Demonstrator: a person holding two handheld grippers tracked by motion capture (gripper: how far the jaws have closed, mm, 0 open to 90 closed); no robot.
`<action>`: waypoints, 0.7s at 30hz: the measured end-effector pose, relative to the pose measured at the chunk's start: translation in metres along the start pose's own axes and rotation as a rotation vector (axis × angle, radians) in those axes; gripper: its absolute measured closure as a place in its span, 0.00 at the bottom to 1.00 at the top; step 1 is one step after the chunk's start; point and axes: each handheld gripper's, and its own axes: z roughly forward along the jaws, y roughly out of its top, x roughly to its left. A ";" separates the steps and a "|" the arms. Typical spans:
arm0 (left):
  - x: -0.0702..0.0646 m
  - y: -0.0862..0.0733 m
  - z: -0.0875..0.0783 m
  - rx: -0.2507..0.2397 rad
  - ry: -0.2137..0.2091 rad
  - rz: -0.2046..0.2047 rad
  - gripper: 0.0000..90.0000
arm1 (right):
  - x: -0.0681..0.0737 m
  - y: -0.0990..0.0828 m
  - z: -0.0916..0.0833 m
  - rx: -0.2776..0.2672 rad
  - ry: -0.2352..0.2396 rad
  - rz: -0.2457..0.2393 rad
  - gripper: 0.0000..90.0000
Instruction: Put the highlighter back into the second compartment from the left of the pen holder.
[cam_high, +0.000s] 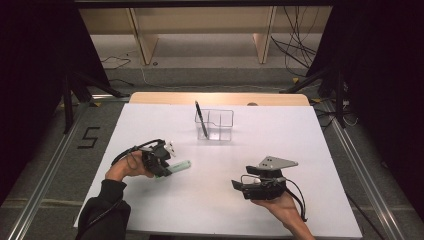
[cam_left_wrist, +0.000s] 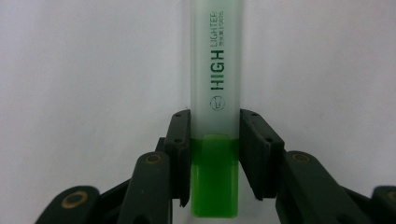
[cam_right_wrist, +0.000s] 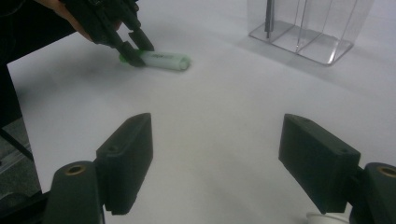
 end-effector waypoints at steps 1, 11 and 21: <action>0.000 -0.001 0.000 -0.006 0.000 0.001 0.74 | 0.000 0.000 0.000 0.000 0.001 0.001 0.30; -0.006 0.007 -0.006 -0.032 -0.060 -0.023 0.74 | 0.001 0.001 -0.001 -0.005 0.000 -0.007 0.30; -0.032 0.034 -0.025 -0.083 -0.090 0.026 0.74 | 0.016 0.001 0.003 -0.011 -0.001 -0.084 0.30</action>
